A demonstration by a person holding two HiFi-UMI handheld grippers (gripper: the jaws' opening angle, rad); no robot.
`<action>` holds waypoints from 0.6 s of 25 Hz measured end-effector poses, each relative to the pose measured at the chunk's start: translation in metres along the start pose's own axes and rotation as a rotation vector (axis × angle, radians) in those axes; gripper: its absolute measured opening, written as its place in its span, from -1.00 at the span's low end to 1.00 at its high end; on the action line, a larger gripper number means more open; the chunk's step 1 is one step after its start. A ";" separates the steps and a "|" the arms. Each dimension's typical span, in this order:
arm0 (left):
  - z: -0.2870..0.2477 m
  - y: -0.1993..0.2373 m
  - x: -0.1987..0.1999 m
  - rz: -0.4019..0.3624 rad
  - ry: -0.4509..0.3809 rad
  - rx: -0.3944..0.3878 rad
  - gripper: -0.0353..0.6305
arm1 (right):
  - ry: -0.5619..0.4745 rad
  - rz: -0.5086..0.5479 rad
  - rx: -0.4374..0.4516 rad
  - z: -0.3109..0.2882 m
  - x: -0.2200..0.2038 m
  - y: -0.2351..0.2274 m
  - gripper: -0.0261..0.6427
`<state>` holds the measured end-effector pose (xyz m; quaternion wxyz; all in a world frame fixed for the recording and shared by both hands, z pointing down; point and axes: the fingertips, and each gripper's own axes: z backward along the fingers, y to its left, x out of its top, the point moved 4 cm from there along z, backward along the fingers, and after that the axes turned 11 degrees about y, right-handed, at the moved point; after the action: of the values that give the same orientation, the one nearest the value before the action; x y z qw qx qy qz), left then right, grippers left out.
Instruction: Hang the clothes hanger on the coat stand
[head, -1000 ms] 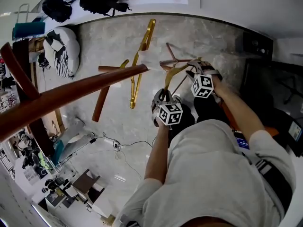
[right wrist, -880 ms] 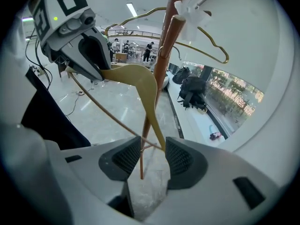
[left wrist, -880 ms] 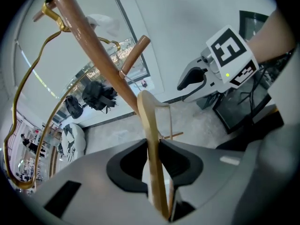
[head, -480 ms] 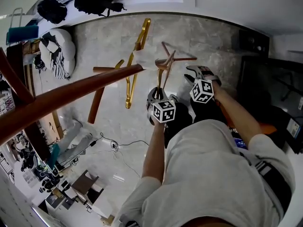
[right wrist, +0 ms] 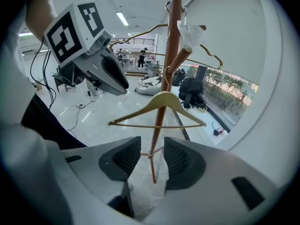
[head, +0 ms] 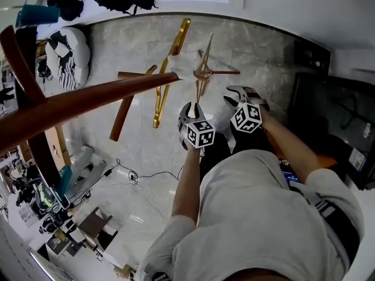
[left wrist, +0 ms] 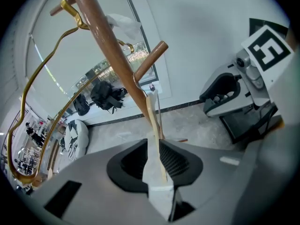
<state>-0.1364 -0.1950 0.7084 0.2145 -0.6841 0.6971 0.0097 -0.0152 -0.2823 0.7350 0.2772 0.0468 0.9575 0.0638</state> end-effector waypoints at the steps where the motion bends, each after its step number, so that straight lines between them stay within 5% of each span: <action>1: 0.002 0.001 0.002 0.002 -0.008 0.002 -0.65 | -0.002 -0.004 -0.001 0.003 0.001 0.000 -0.47; 15: 0.036 0.006 -0.026 0.109 -0.155 -0.108 -0.65 | -0.037 -0.028 -0.122 0.031 0.046 0.013 -0.62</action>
<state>-0.1327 -0.1587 0.6819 0.2297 -0.6529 0.7131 0.1116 -0.0368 -0.2612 0.6867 0.2982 0.0177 0.9471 0.1175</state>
